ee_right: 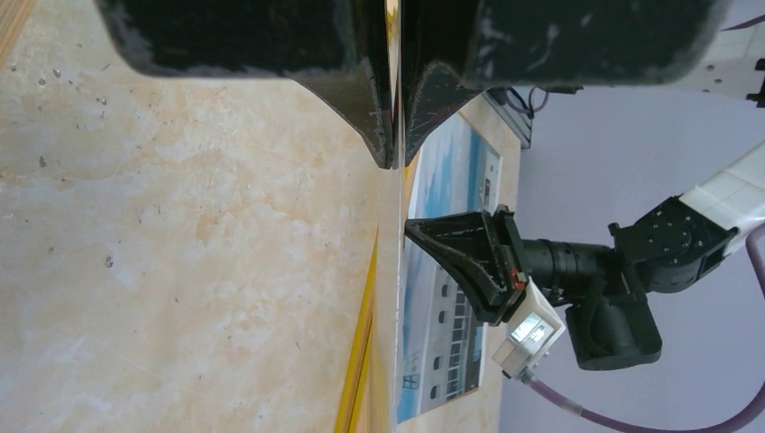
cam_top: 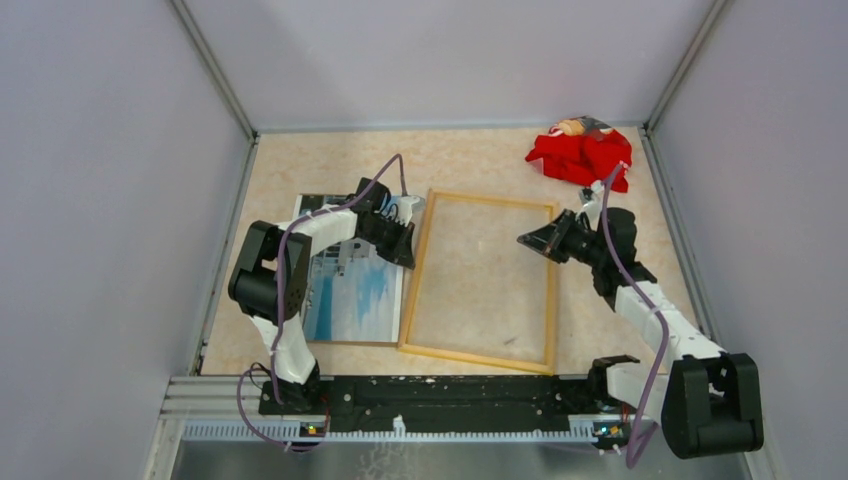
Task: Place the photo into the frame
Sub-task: Place the photo frame item in the photo frame.
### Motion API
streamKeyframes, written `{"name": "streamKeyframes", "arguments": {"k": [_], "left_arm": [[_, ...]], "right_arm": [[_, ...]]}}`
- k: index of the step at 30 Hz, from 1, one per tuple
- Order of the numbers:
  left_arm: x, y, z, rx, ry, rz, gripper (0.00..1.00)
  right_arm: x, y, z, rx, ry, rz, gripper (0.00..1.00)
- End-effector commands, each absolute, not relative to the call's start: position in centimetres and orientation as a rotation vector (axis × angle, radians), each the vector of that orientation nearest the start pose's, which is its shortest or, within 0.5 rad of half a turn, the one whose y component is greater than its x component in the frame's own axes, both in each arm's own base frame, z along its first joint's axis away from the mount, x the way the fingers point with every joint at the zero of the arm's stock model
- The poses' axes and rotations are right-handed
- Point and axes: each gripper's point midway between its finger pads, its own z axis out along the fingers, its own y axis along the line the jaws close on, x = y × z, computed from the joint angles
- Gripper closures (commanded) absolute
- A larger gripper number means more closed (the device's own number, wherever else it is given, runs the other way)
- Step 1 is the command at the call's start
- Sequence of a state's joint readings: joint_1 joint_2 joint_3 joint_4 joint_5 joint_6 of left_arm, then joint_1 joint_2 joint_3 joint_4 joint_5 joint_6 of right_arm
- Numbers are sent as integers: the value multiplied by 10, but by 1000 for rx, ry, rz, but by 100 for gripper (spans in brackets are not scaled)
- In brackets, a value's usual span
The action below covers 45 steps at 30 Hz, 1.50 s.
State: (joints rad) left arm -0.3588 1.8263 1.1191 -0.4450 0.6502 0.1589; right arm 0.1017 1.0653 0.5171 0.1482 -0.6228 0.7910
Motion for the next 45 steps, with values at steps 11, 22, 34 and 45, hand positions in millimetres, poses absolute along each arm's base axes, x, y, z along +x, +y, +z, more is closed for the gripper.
{"name": "streamKeyframes", "arguments": {"k": [11, 22, 34, 45], "left_arm": [[313, -231, 49, 881, 2454, -969, 90], [311, -231, 47, 883, 2457, -974, 90], [310, -231, 48, 883, 2456, -982, 90], [308, -232, 48, 880, 2456, -995, 90]], "right_arm": [[304, 151, 128, 496, 2132, 1157, 100], [303, 144, 105, 644, 2168, 1125, 100], [297, 139, 81, 723, 2201, 1099, 100], [286, 152, 99, 716, 2192, 1229, 100]]}}
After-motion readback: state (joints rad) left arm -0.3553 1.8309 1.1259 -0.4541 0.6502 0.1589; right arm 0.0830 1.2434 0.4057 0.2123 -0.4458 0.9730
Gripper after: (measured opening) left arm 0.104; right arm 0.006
